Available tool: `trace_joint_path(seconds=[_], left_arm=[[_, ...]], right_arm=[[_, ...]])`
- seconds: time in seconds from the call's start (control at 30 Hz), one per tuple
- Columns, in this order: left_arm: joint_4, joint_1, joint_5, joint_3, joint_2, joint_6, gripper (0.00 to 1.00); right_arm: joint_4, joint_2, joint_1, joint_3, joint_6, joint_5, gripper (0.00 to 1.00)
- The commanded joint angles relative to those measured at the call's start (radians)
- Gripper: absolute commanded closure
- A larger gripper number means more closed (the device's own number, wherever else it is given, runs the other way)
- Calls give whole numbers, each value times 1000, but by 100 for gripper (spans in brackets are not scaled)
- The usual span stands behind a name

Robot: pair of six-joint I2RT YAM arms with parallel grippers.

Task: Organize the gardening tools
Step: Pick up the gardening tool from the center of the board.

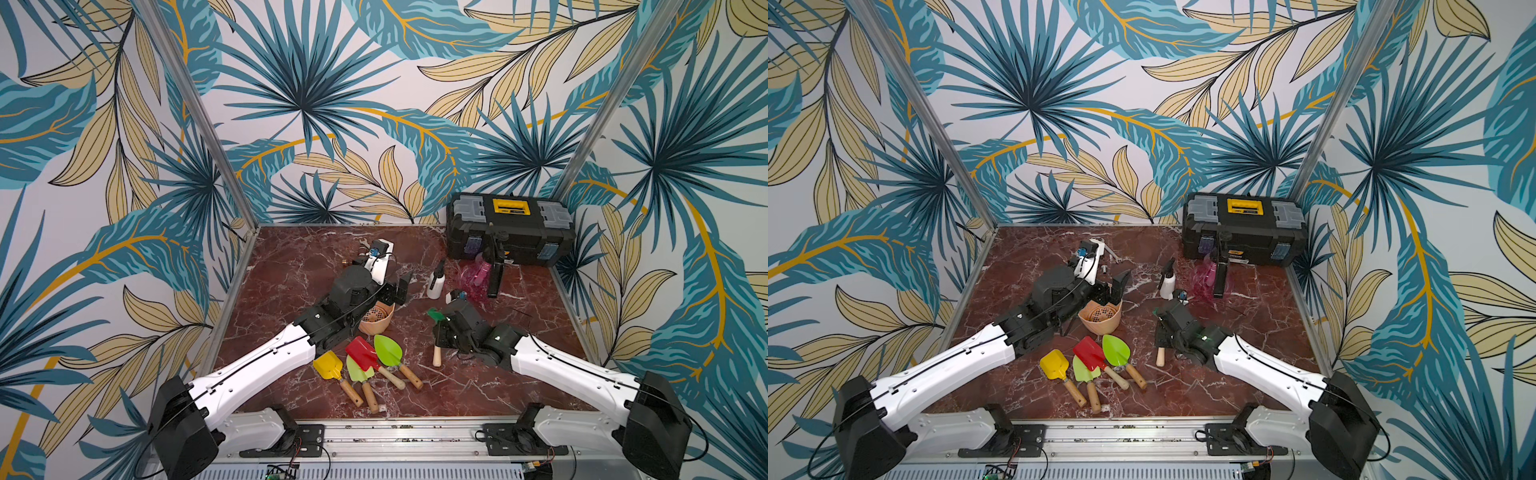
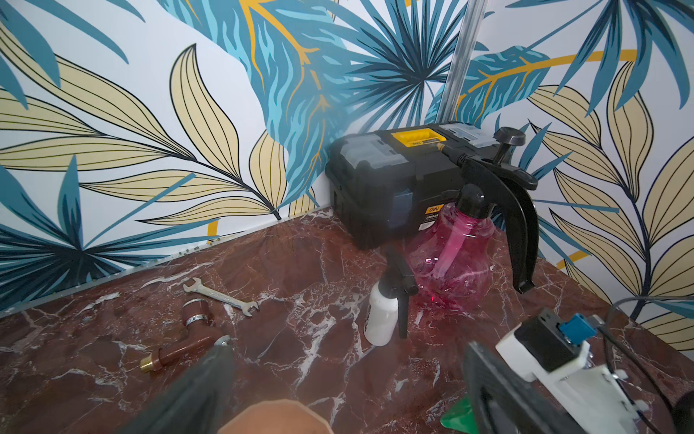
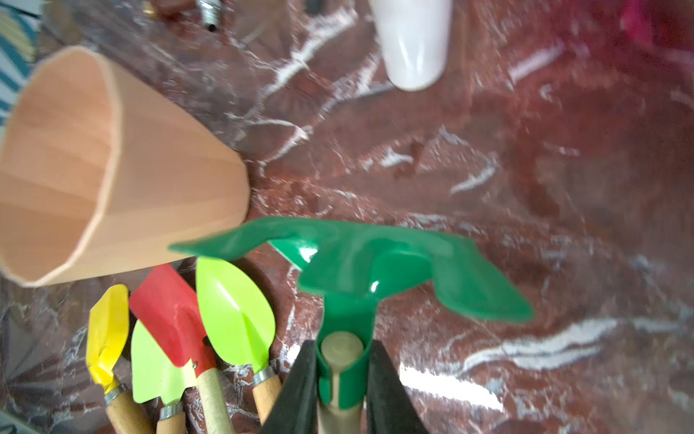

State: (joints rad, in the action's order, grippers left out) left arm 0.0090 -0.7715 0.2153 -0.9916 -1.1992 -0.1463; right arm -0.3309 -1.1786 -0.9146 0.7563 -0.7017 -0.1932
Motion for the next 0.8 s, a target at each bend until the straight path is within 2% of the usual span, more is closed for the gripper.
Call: trace_joint_path(seconds=[0.0, 0.17, 0.4, 0.5, 0.63, 0.77], left_arm=[[-31, 9, 20, 11, 45, 6, 0], [-70, 24, 1, 6, 105, 27, 0], [-214, 47, -210, -70, 170, 50, 0], [-256, 47, -257, -97, 190, 46, 0], [-281, 48, -221, -100, 231, 42, 0], [-284, 48, -148, -76, 284, 44, 0]], right_arm=[[140, 50, -4, -15, 269, 8, 84], [315, 98, -4, -55, 439, 31, 84], [515, 121, -4, -97, 617, 222, 83], [631, 118, -4, -116, 658, 279, 83], [791, 78, -3, -134, 681, 336, 83], [899, -22, -2, -97, 677, 379, 83]])
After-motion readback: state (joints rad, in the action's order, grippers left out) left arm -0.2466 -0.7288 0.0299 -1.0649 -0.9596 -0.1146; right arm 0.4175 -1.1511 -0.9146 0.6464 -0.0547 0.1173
